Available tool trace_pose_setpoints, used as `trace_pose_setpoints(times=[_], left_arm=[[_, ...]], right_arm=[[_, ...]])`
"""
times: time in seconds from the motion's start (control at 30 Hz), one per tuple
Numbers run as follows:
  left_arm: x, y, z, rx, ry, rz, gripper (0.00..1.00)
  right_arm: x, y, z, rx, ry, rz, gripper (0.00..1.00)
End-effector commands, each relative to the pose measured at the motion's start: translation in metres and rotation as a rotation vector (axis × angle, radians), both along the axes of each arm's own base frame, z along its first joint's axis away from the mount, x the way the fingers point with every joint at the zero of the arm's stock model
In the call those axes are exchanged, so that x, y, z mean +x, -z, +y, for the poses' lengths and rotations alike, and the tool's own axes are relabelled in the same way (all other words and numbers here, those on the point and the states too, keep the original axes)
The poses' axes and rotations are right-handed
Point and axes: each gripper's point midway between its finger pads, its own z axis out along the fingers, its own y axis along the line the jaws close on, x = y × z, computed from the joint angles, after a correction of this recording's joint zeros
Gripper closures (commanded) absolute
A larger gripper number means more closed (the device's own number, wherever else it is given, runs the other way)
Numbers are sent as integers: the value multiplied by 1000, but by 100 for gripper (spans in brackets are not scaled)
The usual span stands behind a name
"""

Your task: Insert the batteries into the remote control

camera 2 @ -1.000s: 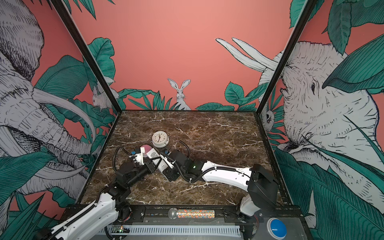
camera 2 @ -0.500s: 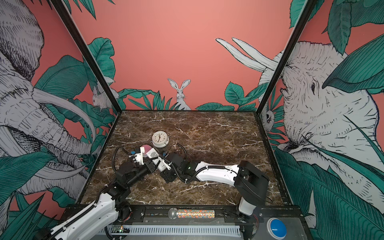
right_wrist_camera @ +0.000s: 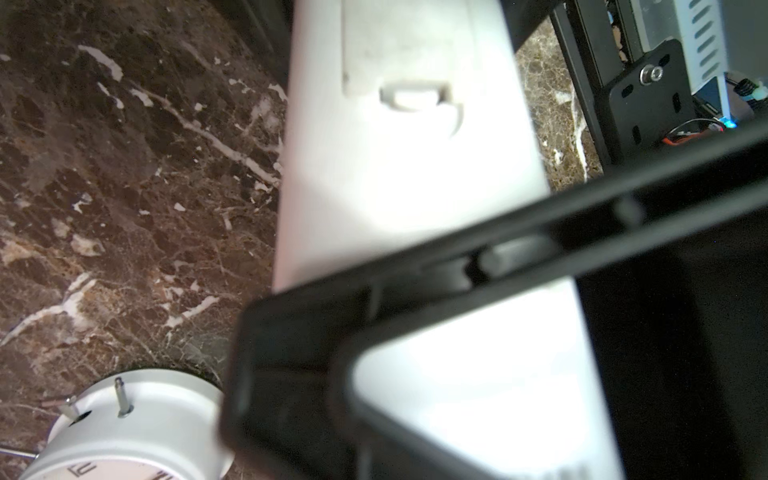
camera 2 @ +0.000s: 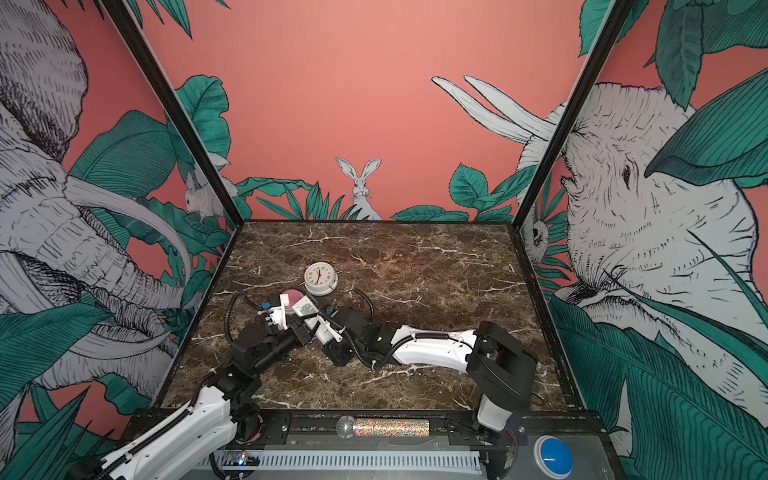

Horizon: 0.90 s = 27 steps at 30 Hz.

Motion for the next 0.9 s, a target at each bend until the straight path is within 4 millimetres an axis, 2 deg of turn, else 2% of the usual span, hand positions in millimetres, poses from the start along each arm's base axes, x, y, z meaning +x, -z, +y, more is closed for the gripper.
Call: trace_pose_setpoints(times=[0.0,0.2,0.6,0.77,0.87], left_arm=[[2,-16,-1,-26,-7,-32,100],[3,-13,0,-21,-12,-25,100],[4,-12,0,-15,-15,-18,100],[4,-13,-1,-18,-11,-22,68],[3,-12,-1,-17,-6,-19,57]], right_arm=[[6,-7,-4,19,31,-30,45],[5,-8,-3,24,31,-33,57],[5,-9,-4,38,30,-40,76],[6,-5,-8,18,38,-43,81],[7,-7,-10,21,45,-48,83]])
